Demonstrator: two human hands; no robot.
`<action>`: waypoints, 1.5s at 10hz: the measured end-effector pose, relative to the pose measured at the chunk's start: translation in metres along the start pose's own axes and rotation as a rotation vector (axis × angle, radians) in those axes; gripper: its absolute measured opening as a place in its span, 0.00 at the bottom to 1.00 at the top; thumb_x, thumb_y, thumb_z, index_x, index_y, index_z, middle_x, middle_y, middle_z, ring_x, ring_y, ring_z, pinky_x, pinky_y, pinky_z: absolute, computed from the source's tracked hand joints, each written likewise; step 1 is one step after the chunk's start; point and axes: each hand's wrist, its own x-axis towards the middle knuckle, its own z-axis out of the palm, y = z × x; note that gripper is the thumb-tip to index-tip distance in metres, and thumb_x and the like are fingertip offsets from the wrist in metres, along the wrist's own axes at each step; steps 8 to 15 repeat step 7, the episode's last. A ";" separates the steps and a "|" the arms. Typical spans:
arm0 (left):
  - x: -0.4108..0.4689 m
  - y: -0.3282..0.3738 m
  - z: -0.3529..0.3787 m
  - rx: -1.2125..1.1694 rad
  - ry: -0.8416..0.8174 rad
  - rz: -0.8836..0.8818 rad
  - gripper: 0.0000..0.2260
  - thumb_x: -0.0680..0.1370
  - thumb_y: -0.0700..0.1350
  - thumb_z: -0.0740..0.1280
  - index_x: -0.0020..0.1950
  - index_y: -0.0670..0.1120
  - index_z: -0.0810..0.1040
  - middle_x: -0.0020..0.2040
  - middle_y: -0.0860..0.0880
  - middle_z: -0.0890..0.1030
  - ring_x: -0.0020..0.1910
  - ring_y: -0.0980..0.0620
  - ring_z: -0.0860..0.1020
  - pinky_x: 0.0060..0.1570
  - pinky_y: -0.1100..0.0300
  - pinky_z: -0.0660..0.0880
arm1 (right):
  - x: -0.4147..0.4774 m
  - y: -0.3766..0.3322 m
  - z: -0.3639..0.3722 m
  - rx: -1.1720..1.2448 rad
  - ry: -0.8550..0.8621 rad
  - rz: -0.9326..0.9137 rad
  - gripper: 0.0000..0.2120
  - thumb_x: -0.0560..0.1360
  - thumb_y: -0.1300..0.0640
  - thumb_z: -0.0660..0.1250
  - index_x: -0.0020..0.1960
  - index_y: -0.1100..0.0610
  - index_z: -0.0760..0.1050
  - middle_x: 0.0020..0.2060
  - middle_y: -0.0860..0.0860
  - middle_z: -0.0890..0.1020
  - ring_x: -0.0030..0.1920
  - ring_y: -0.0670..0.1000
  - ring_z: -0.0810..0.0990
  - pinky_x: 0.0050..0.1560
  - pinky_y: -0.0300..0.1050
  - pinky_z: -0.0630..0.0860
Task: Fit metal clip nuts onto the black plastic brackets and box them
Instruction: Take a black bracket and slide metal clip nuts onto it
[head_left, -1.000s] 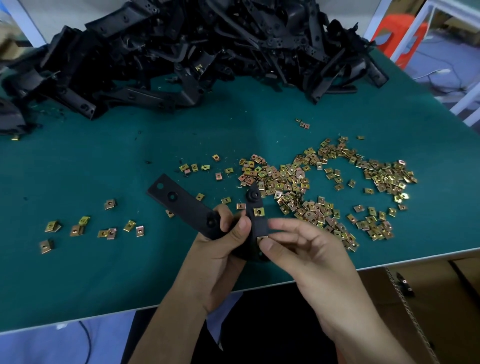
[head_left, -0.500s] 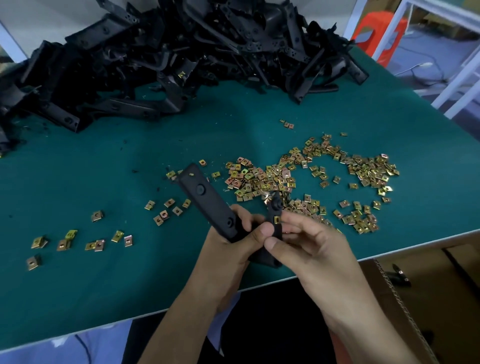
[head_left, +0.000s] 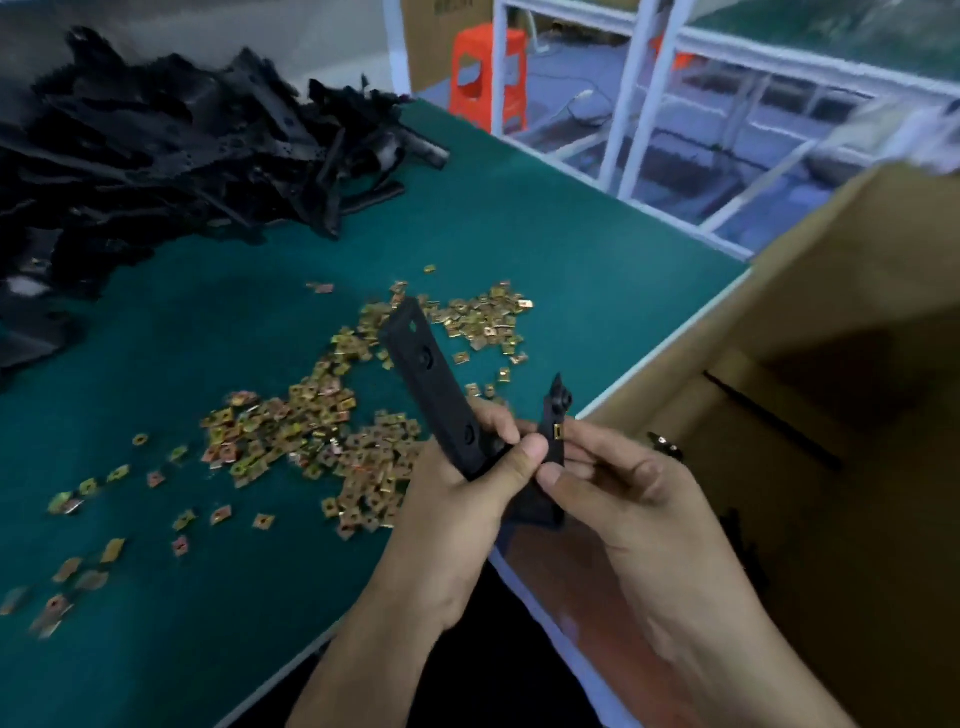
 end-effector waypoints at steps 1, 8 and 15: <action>0.015 -0.017 0.039 0.130 -0.084 -0.033 0.08 0.72 0.48 0.75 0.42 0.52 0.76 0.47 0.37 0.81 0.52 0.38 0.83 0.52 0.43 0.80 | -0.008 -0.007 -0.036 0.086 0.130 0.008 0.12 0.76 0.72 0.68 0.52 0.60 0.85 0.48 0.61 0.86 0.48 0.54 0.86 0.48 0.45 0.83; 0.050 -0.113 0.132 0.583 -0.251 -0.482 0.39 0.80 0.47 0.70 0.83 0.54 0.49 0.81 0.52 0.61 0.78 0.56 0.62 0.73 0.56 0.64 | -0.030 0.037 -0.183 -0.232 0.727 0.150 0.22 0.80 0.60 0.67 0.73 0.51 0.71 0.68 0.48 0.76 0.67 0.45 0.73 0.52 0.33 0.71; 0.050 -0.113 0.132 0.583 -0.251 -0.482 0.39 0.80 0.47 0.70 0.83 0.54 0.49 0.81 0.52 0.61 0.78 0.56 0.62 0.73 0.56 0.64 | -0.030 0.037 -0.183 -0.232 0.727 0.150 0.22 0.80 0.60 0.67 0.73 0.51 0.71 0.68 0.48 0.76 0.67 0.45 0.73 0.52 0.33 0.71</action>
